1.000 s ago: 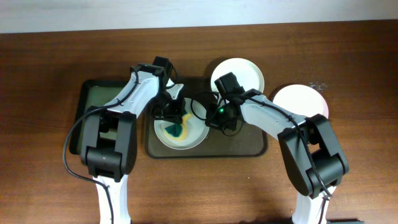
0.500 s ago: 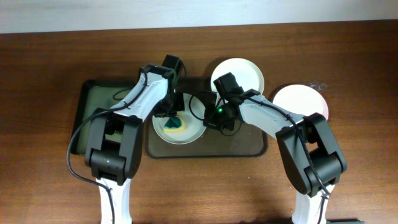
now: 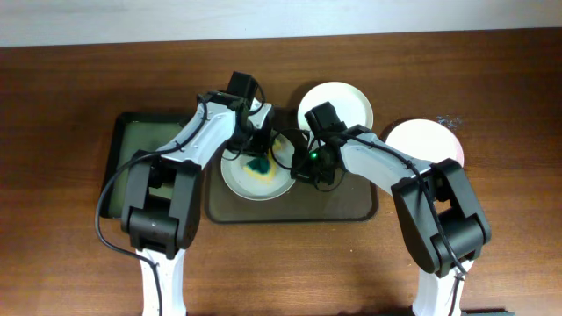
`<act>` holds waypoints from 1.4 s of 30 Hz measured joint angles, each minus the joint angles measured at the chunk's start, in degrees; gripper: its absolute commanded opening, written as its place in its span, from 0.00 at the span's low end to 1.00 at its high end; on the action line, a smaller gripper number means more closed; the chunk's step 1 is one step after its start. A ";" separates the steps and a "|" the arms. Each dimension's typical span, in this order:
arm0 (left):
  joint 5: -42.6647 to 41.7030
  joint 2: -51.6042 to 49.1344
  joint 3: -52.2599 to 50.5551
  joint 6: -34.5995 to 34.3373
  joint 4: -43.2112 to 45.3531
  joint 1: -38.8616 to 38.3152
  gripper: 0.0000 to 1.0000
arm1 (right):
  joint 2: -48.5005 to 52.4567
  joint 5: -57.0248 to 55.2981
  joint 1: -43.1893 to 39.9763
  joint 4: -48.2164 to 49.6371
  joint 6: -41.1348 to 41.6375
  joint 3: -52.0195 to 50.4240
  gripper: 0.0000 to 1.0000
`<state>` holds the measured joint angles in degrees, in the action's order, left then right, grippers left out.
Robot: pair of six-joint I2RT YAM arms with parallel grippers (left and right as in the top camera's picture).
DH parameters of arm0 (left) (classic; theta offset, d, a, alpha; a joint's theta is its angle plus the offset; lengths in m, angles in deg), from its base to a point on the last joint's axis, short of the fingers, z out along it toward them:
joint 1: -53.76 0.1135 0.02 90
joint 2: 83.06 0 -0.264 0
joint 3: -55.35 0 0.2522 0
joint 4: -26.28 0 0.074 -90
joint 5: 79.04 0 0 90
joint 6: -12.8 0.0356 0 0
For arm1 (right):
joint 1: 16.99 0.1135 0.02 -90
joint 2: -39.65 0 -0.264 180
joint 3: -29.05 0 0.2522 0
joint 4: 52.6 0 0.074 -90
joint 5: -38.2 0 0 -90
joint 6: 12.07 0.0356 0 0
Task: Clean dirty plates on tray and stack at the side
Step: 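Scrub the pale green plate with the sponge in the left gripper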
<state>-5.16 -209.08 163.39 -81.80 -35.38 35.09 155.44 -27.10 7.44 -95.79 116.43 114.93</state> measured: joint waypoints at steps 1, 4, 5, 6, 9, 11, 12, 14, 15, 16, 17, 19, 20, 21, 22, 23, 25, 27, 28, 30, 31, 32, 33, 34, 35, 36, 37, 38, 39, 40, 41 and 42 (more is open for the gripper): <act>3.50 0.00 0.15 -3.06 0.57 -0.37 0.00 | 0.00 -0.13 0.00 0.15 0.02 0.00 0.04; 17.35 0.00 1.22 -15.08 -2.03 -1.92 0.00 | 0.17 -0.13 0.00 0.98 0.00 0.02 0.04; 22.29 0.00 1.33 -18.16 -3.41 -2.29 0.00 | 0.24 -0.09 0.00 1.18 -0.07 0.07 0.04; 25.31 0.00 1.36 -20.13 -4.50 -2.38 0.00 | 0.31 0.00 0.04 1.29 -0.20 0.11 0.04; 29.20 0.00 1.38 -20.92 -8.68 -2.40 0.00 | 0.42 0.44 0.68 1.38 -0.70 0.11 0.04; 27.30 0.00 1.62 -15.41 -11.54 -2.12 0.00 | 0.42 0.55 0.70 1.03 -1.07 0.11 0.04; 25.73 0.00 1.66 -12.68 -12.85 -1.86 0.00 | 0.42 0.59 0.70 0.72 -1.25 0.11 0.04; 21.11 0.00 1.75 -6.45 -15.82 -1.01 0.00 | 0.42 0.70 0.70 0.15 -1.57 0.11 0.04; 18.23 0.00 1.84 -2.84 -16.83 -0.44 0.00 | 0.42 0.70 0.68 0.04 -1.79 0.11 0.04; 15.72 0.00 1.86 0.26 -17.51 -0.02 0.00 | 0.42 0.70 0.68 -0.04 -1.90 0.11 0.04; 13.00 0.00 1.86 3.21 -18.25 0.31 0.00 | 0.42 0.72 0.66 -0.15 -2.03 0.11 0.04; 7.37 0.00 1.84 8.50 -19.15 0.46 0.00 | 0.42 0.72 0.66 -0.20 -2.14 0.11 0.04; 4.50 -0.02 1.84 10.56 -19.17 0.33 0.00 | 0.42 0.72 0.66 -0.24 -2.14 0.11 0.04; 2.21 -0.04 1.84 11.85 -19.17 0.15 0.00 | 0.42 0.70 0.66 -0.26 -2.12 0.11 0.04; 0.20 -0.07 1.84 12.85 -19.17 0.04 0.00 | 0.42 0.70 0.63 -0.28 -2.12 0.09 0.04; -1.95 -0.09 1.84 13.70 -18.91 -0.04 0.00 | 0.42 0.70 0.63 -0.31 -2.05 0.09 0.04; -4.87 -0.11 1.70 13.35 -17.62 -0.04 0.00 | 0.42 0.68 0.63 -0.31 -1.86 0.09 0.04; -6.43 -0.11 1.53 9.42 -14.45 -0.04 0.00 | 0.44 0.68 0.50 -0.28 -1.64 0.09 0.04; -6.03 -0.11 1.49 6.84 -12.94 -0.04 0.00 | 0.44 0.68 0.48 -0.28 -1.53 0.09 0.04; -0.70 -0.11 1.51 -2.91 -8.50 -0.26 0.00 | 0.44 0.70 0.48 -0.26 -1.42 0.09 0.04; 3.10 -0.11 1.51 -8.09 -7.23 -0.55 0.00 | 0.42 0.68 0.48 -0.22 -1.40 0.09 0.04; 7.19 -0.11 1.51 -13.09 -5.97 -0.87 0.00 | 0.44 0.70 0.48 -0.15 -1.40 0.09 0.04; 11.13 -0.11 1.51 -17.29 -5.11 -1.20 0.00 | 0.44 0.66 0.48 0.39 -1.36 0.09 0.04; 14.25 -0.11 1.51 -19.91 -4.52 -1.57 0.00 | 0.50 0.63 0.48 0.68 -1.25 0.11 0.04; 19.50 -0.11 1.53 -23.76 -4.24 -2.29 0.00 | 0.59 0.68 0.48 1.11 -1.25 0.11 0.04; 23.61 -0.11 1.53 -25.81 -4.50 -2.73 0.00 | 0.63 0.68 0.48 1.31 -1.25 0.11 0.04; 26.14 -0.11 1.57 -26.99 -5.22 -2.93 0.00 | 0.63 0.68 0.48 1.44 -1.27 0.11 0.04; 27.98 -0.11 1.57 -27.80 -6.05 -2.99 0.00 | 0.66 0.68 0.48 1.51 -1.25 0.11 0.04; 29.59 -0.11 1.64 -28.63 -7.96 -2.99 0.00 | 0.66 0.70 0.55 1.62 -1.29 0.11 0.04; 30.29 -0.11 1.64 -29.14 -10.29 -2.99 0.00 | 0.66 0.74 0.66 1.51 -1.49 0.11 0.04; 30.77 -0.11 1.68 -29.68 -13.35 -2.97 0.00 | 0.66 0.76 0.76 1.40 -1.55 0.11 0.04; 30.75 -0.11 1.68 -29.75 -14.99 -2.91 0.00 | 0.66 0.85 0.83 1.33 -1.73 0.11 0.04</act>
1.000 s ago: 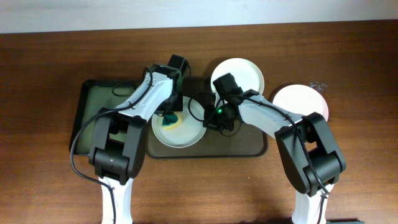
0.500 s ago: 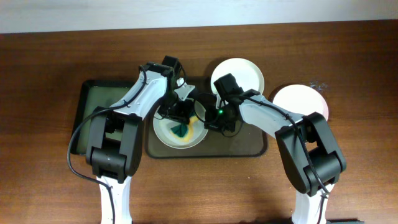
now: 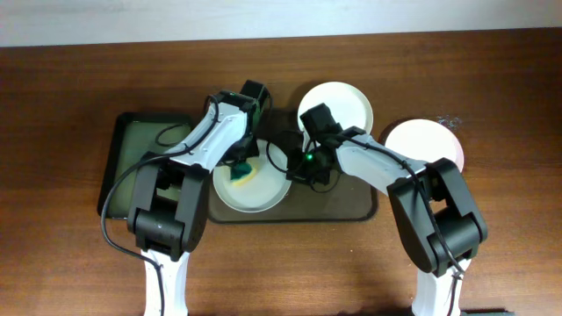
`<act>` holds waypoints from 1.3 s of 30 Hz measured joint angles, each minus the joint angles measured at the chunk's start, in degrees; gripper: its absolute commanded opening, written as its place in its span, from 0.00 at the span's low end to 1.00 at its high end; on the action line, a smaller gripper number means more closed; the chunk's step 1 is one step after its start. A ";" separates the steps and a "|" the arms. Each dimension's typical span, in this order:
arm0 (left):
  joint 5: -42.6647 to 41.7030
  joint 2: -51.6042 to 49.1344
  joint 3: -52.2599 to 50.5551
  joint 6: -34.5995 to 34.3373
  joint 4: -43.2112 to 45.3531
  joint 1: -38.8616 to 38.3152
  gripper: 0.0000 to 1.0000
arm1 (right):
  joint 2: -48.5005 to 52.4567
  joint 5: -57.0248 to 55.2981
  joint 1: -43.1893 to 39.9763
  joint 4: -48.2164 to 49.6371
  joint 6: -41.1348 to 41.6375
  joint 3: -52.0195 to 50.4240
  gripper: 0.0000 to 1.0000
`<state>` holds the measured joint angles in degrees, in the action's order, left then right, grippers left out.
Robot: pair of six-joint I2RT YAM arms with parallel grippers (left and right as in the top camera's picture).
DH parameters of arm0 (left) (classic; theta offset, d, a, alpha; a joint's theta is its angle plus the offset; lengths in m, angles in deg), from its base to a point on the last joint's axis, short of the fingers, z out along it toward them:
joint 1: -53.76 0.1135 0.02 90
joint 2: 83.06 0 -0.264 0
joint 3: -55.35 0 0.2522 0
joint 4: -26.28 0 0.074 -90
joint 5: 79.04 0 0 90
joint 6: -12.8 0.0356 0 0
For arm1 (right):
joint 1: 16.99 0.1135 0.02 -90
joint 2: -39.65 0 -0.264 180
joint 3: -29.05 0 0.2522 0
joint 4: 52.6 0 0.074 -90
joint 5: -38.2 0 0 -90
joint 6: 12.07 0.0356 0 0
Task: Clean dirty plates on tray and stack at the side
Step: 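Scrub the pale green plate with the sponge in the left gripper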
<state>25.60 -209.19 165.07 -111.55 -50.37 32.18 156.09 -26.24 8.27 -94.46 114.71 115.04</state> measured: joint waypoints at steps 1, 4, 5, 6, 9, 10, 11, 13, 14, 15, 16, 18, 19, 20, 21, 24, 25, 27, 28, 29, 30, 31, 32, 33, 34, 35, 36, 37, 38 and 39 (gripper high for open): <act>-0.72 0.00 0.07 0.74 -2.84 0.20 0.00 | 0.00 0.09 0.02 -0.22 -0.24 0.00 0.04; -4.66 0.00 0.04 6.36 -5.27 1.16 0.00 | 0.00 0.09 0.02 -0.44 -0.90 0.00 0.04; -7.48 0.00 0.04 10.23 -5.35 1.75 0.00 | 0.00 0.09 0.02 -0.48 -0.96 0.00 0.04; -10.69 0.00 0.04 14.38 -5.16 2.19 0.00 | -0.02 0.09 0.02 -0.76 -1.03 0.00 0.04; -18.10 0.00 0.04 24.44 -4.81 2.43 0.00 | -0.02 0.09 0.02 -1.09 -1.01 0.00 0.04; -19.91 0.00 0.04 26.49 -4.83 2.27 0.00 | -0.02 0.09 0.02 -1.18 -1.03 0.00 0.04; -21.46 0.00 0.04 28.17 -5.01 2.08 0.00 | -0.02 0.11 0.02 -1.20 -1.01 0.00 0.04; -25.38 0.00 -0.24 31.21 -5.62 1.49 0.00 | -0.02 0.11 0.02 -1.22 -1.01 0.00 0.04; -27.36 0.00 -0.74 32.22 -5.84 1.11 0.00 | -0.02 0.11 0.02 -1.22 -1.01 0.00 0.04; -28.85 0.00 -1.33 32.79 -5.90 0.96 0.00 | -0.02 0.11 0.02 -1.22 -1.03 0.00 0.04; -29.90 0.00 -1.97 32.96 -5.73 0.96 0.00 | -0.02 0.11 0.02 -1.22 -0.98 0.00 0.04; -30.49 0.13 -3.23 31.17 -4.37 1.09 0.00 | -0.02 0.13 -0.02 -1.22 -1.01 0.00 0.04; -29.90 0.42 -3.93 28.28 -3.61 1.07 0.00 | -0.02 0.15 -0.02 -1.22 -1.01 0.00 0.04; -28.96 0.85 -4.57 24.37 -3.04 0.94 0.00 | -0.02 0.17 -0.02 -1.22 -0.98 0.00 0.04; -27.74 1.33 -5.20 20.63 -2.62 0.70 0.00 | -0.02 0.26 -0.02 -1.22 -1.01 0.00 0.04; -22.10 2.40 -6.54 5.27 -2.86 -0.90 0.00 | 0.00 1.14 0.31 -1.20 -1.01 -0.07 0.04; -21.24 2.45 -6.60 2.69 -3.15 -1.07 0.00 | 0.00 1.22 0.48 -1.18 -1.03 -0.07 0.04; -20.00 2.60 -6.84 -1.20 -3.19 -1.27 0.00 | 0.04 1.42 0.63 -1.01 -1.03 -0.11 0.04; -19.39 2.64 -6.88 -2.29 -3.02 -1.40 0.00 | 0.04 1.49 0.63 -0.96 -1.03 -0.11 0.04; -18.25 2.71 -6.97 -3.28 -2.71 -1.62 0.00 | 0.09 1.66 0.68 -0.72 -0.98 -0.11 0.04; -16.11 2.89 -7.06 -4.81 -2.47 -1.99 0.00 | 0.15 1.88 0.76 -0.44 -0.96 -0.11 0.04; -12.96 3.02 -7.17 -7.37 -2.43 -2.45 0.00 | 0.22 2.14 1.01 -0.13 -0.79 -0.11 0.04; -9.60 3.04 -7.28 -10.19 -2.58 -2.80 0.00 | 0.22 2.16 1.11 -0.09 -0.76 -0.11 0.04; -5.86 3.08 -7.63 -13.97 -2.67 -2.95 0.00 | 0.24 2.45 1.16 0.04 -0.72 -0.11 0.04; -3.58 3.08 -8.02 -16.35 -2.69 -2.99 0.00 | 0.26 2.64 1.16 0.07 -0.63 -0.11 0.04; -1.01 3.13 -8.28 -18.93 -2.40 -3.08 0.00 | 0.26 2.64 1.20 0.09 -0.57 -0.11 0.04; 1.29 3.13 -8.81 -21.03 -1.73 -3.08 0.00 | 0.31 2.89 1.22 0.26 -0.52 -0.11 0.04; 3.76 3.13 -9.11 -22.56 -0.74 -3.10 0.00 | 0.31 3.08 1.29 0.35 -0.44 -0.11 0.04; 5.88 3.13 -9.38 -23.08 0.35 -3.10 0.00 | 0.31 3.13 1.33 0.48 -0.28 -0.11 0.04; 8.59 3.13 -9.66 -23.41 2.03 -3.10 0.00 | 0.31 3.15 1.33 0.52 0.09 -0.09 0.04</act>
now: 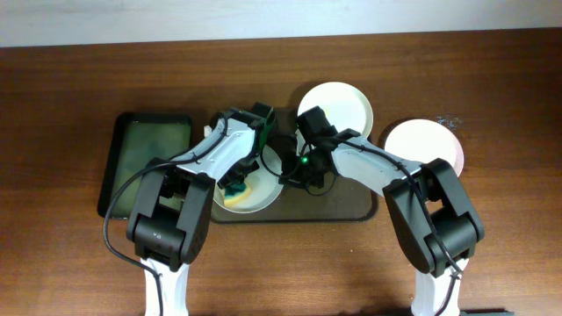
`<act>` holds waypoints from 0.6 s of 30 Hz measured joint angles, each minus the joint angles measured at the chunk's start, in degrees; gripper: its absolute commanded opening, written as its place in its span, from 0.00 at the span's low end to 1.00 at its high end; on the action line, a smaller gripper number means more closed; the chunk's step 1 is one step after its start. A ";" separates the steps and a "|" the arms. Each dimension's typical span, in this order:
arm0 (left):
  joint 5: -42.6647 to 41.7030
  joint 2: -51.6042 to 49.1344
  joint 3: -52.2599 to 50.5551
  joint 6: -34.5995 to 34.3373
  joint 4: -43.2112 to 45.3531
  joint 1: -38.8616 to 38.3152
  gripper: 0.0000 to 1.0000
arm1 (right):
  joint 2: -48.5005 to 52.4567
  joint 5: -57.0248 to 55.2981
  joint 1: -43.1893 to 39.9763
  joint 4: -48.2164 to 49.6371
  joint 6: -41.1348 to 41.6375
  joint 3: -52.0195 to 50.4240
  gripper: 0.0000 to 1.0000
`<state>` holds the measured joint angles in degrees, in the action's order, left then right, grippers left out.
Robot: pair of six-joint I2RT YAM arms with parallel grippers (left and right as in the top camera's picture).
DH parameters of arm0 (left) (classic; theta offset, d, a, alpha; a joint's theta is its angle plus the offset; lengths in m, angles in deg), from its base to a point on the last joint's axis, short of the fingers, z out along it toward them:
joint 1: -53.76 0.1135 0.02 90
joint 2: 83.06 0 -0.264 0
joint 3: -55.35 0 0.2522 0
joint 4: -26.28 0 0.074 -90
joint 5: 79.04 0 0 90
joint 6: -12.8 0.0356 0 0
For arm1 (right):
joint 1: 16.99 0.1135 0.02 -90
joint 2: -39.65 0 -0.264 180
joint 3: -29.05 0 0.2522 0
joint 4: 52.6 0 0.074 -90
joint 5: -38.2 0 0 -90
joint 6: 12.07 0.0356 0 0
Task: Clean dirty plates on tray and stack at the side
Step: 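Scrub the pale green plate with the sponge in the left gripper, then lift the sponge away and raise the pale green plate with right gripper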
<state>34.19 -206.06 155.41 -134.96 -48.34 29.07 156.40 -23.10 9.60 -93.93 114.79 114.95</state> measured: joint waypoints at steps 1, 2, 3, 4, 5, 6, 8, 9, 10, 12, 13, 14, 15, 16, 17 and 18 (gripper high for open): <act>2.10 0.00 -0.28 0.37 1.86 0.00 0.00 | 0.00 0.02 0.00 0.00 0.31 0.07 0.04; 4.39 -0.07 -0.50 1.42 4.44 0.00 0.00 | 0.00 0.02 -0.02 0.00 0.61 0.15 0.04; 6.54 -0.22 -0.61 3.41 7.37 0.00 0.00 | 0.00 -0.07 -0.02 0.02 0.68 0.35 0.04; 8.09 -0.37 -0.72 5.86 9.64 0.00 0.00 | 0.00 -0.13 -0.09 0.17 0.83 0.52 0.04; 8.81 -0.52 -0.76 8.37 11.32 0.02 0.00 | 0.00 -0.15 -0.13 0.22 0.92 0.57 0.04; 8.98 -0.63 -0.74 12.72 13.35 0.04 0.00 | 0.00 -0.17 -0.26 0.24 1.03 0.74 0.04; 7.63 -0.66 -0.39 20.11 15.19 0.28 0.00 | 0.00 -0.31 -0.46 0.13 1.36 0.79 0.04; 6.45 -0.66 0.09 23.12 15.50 0.59 0.00 | 0.00 -0.33 -0.57 0.07 1.55 0.81 0.04; 5.07 -0.76 0.70 25.31 15.50 0.94 0.00 | 0.00 -0.35 -0.76 -0.02 1.77 0.81 0.04; 0.59 -1.42 3.41 30.01 14.88 2.14 0.00 | 0.00 -0.55 -1.16 -0.11 1.95 0.83 0.04; -0.96 -1.66 4.37 31.28 14.47 2.54 0.00 | -0.02 -0.59 -1.36 -0.26 1.99 0.87 0.04; -2.51 -2.10 5.66 32.39 13.51 2.91 0.00 | -0.02 -0.70 -1.44 -0.42 2.10 0.94 0.04; -5.14 -2.73 7.65 34.38 12.76 3.54 0.00 | -0.07 -0.79 -1.51 -0.55 2.19 0.94 0.04; -6.88 -3.06 8.98 35.67 12.28 4.02 0.00 | -0.11 -0.98 -1.66 -0.66 2.16 0.96 0.04; -8.96 -3.23 10.47 37.29 12.04 4.68 0.00 | -0.13 -1.14 -1.70 -0.66 2.16 0.96 0.04; -9.99 -3.28 11.72 38.01 10.97 5.14 0.00 | -0.13 -1.20 -1.70 -0.68 2.14 0.96 0.04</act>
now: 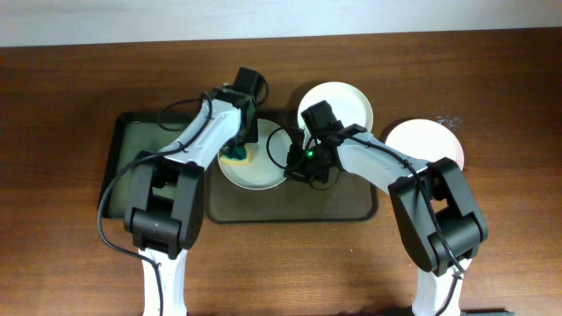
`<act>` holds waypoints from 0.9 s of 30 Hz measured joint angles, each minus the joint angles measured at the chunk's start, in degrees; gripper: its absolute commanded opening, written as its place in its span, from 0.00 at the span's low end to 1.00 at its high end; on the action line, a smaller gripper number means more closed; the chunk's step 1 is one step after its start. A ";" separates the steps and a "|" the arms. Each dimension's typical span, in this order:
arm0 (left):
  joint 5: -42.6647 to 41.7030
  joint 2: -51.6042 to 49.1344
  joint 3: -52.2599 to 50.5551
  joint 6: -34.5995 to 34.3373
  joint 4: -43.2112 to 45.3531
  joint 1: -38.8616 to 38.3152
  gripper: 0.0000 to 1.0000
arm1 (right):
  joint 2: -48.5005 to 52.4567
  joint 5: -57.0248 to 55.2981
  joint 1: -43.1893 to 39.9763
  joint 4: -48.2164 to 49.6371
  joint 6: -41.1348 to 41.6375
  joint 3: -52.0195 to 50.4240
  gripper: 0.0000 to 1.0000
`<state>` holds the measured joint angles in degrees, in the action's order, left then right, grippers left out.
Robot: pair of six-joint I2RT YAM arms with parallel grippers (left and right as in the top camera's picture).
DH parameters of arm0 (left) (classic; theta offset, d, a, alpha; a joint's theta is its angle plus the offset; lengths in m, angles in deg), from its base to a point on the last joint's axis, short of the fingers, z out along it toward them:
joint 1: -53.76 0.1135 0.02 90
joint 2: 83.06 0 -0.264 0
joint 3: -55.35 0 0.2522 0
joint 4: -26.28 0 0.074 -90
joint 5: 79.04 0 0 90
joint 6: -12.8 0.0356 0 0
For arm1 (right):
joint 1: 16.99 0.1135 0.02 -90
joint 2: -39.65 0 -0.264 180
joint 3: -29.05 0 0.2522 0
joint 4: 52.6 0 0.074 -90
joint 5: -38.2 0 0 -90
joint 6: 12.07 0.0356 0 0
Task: Clean dirty plates on tray and stack at the side
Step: 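Lift the sponge away and raise the pale green plate with right gripper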
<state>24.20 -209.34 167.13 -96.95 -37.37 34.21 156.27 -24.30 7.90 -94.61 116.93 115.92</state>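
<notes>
A cream plate (260, 169) with a yellow smear lies on the left part of the dark tray (342, 206). My left gripper (235, 149) is shut on a teal sponge (235, 157), which presses on the plate's upper left edge. From the right, my right gripper (292, 162) grips the plate's right rim. Its fingertips are mostly hidden under the wrist. A clean white plate (342, 104) sits at the tray's back right corner. On the table to the right lies a pale pink plate (426, 143).
A green tray (132, 158) with a dark rim lies on the table left of the dark tray, partly under my left arm. Both arms cross over the dark tray's middle. Cables loop beside each wrist.
The sponge in my left gripper has gone from the plate's lower left to its upper left edge. The plate has shifted a little back and right, my right gripper still at its rim.
The sponge was first on the plate's middle with my right gripper at the rim. Then it lay on the plate's left part, then low at the lower left with the plate shifted forward. Now it is at the upper left edge.
</notes>
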 measured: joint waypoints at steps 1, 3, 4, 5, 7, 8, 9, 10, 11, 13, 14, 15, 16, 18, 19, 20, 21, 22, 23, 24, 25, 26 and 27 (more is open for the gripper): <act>-1.16 -0.20 2.36 0.74 -1.29 0.61 0.00 | 0.00 -0.02 -0.04 -0.02 -0.04 0.00 0.04; -1.99 -0.31 7.19 1.81 -2.23 2.43 0.00 | 0.00 -0.83 -0.09 -0.46 -0.37 -0.02 0.04; -2.03 -0.31 9.44 2.32 -3.39 3.41 0.00 | 0.00 -1.09 -0.11 -0.85 -0.74 -0.02 0.04; -2.01 -0.33 11.10 2.82 -4.28 4.24 0.00 | 0.00 -1.40 -0.11 -1.09 -1.57 -0.13 0.04; -2.10 -0.33 14.47 3.65 -7.19 5.90 0.00 | 0.00 -1.60 -0.11 -1.07 -2.86 -0.17 0.04; -2.36 -0.33 15.28 3.96 -8.22 6.32 0.00 | 0.00 -1.70 -0.15 -0.94 -3.52 -0.17 0.05; -2.97 -0.33 15.67 4.28 -8.98 6.45 0.00 | 0.00 -1.75 -0.20 -0.85 -4.04 -0.17 0.09; -3.93 -0.33 15.80 4.59 -9.70 6.45 0.00 | 0.00 -1.75 -0.22 -0.76 -4.72 -0.17 0.16; -4.96 -0.33 15.82 4.81 -10.67 6.38 0.00 | 0.02 -2.14 -0.24 -0.59 -5.73 -0.17 0.19; -7.08 -0.33 15.82 5.27 -12.02 6.10 0.00 | 0.02 -2.40 -0.46 0.44 -7.58 -0.17 0.20; -7.54 -0.33 15.82 5.29 -12.15 6.01 0.00 | 0.02 -2.40 -0.52 0.76 -8.17 -0.17 0.18; -7.96 -0.33 15.82 5.40 -12.24 5.90 0.00 | 0.02 -2.56 -0.55 1.31 -8.92 -0.17 0.10; -8.15 -0.33 15.82 5.42 -12.26 5.90 0.00 | 0.02 -2.64 -0.55 1.55 -9.42 -0.17 0.04; -8.55 -0.33 15.82 5.44 -12.28 5.90 0.00 | 0.07 -3.21 -0.55 1.44 -10.78 -0.22 0.04; -8.63 -0.33 15.82 5.44 -12.28 5.90 0.00 | 0.09 -3.41 -0.59 1.07 -10.93 -0.22 0.04; -8.79 -0.33 15.82 5.44 -12.28 5.90 0.00 | 0.09 -3.54 -0.59 -0.63 -11.54 0.20 0.04; -8.79 -0.33 15.82 5.44 -12.28 5.90 0.00 | 0.09 -3.80 -0.59 -2.93 -12.20 0.83 0.04; -8.79 -0.33 15.82 5.44 -12.31 5.90 0.00 | 0.09 -4.63 -0.59 -6.86 -13.29 1.97 0.04; -8.79 -0.33 15.82 5.44 -12.44 5.90 0.00 | 0.07 -5.55 -0.57 -9.09 -13.92 2.89 0.04; -8.81 -0.33 15.82 5.44 -12.57 5.90 0.00 | 0.02 -6.49 -0.57 -10.62 -14.38 3.58 0.04; -8.83 -0.33 15.82 5.44 -12.94 5.90 0.00 | -0.02 -8.35 -0.37 -14.43 -15.04 5.38 0.04; -8.98 -0.33 15.82 5.44 -13.20 5.90 0.00 | -0.52 -11.08 -0.11 -17.77 -15.65 7.10 0.04; -9.46 -0.35 15.82 5.44 -13.35 5.90 0.00 | -1.81 -14.95 0.42 -21.09 -16.22 9.16 0.04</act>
<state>14.73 -209.69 182.95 -91.50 -50.72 40.11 154.45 -39.25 8.31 -115.70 100.72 125.07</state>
